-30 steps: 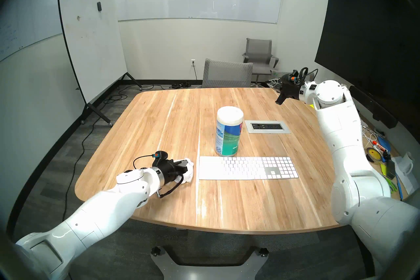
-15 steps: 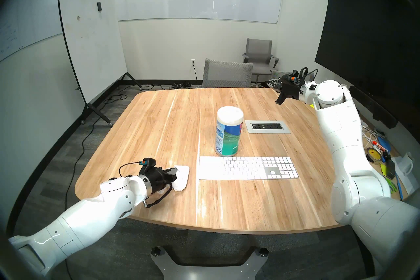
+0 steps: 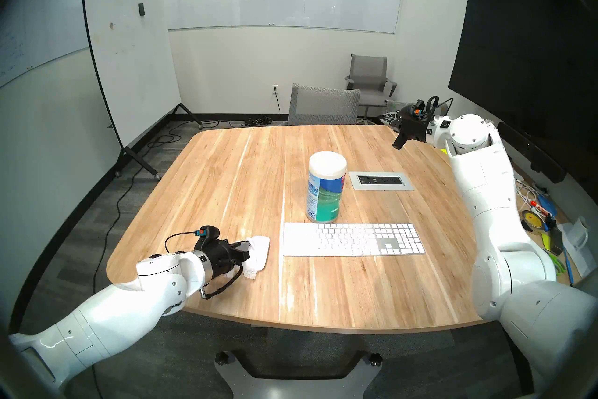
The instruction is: Wipe the keyboards and mice with a disinfecting wipe, then set the wipe down
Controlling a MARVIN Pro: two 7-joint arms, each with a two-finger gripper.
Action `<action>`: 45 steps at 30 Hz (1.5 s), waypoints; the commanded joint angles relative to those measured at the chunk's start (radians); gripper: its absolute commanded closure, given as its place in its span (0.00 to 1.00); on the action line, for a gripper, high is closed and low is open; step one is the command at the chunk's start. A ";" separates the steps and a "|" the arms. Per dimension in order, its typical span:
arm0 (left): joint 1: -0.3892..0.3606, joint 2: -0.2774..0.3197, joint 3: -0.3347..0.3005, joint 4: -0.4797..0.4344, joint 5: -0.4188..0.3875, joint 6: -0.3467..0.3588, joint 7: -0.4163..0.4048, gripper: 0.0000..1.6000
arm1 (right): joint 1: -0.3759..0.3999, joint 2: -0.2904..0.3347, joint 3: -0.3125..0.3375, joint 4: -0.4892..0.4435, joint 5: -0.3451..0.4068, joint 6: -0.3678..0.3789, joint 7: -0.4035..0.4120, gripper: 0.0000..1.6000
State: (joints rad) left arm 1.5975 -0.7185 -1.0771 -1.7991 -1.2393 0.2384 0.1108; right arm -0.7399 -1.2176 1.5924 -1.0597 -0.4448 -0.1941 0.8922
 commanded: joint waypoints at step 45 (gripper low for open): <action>-0.052 0.146 -0.217 -0.117 -0.239 0.152 0.058 1.00 | 0.026 -0.002 0.002 -0.019 0.003 0.001 -0.001 1.00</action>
State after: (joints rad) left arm 1.5453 -0.6048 -1.2466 -1.8800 -1.4353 0.3741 0.1592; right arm -0.7399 -1.2176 1.5924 -1.0595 -0.4448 -0.1941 0.8921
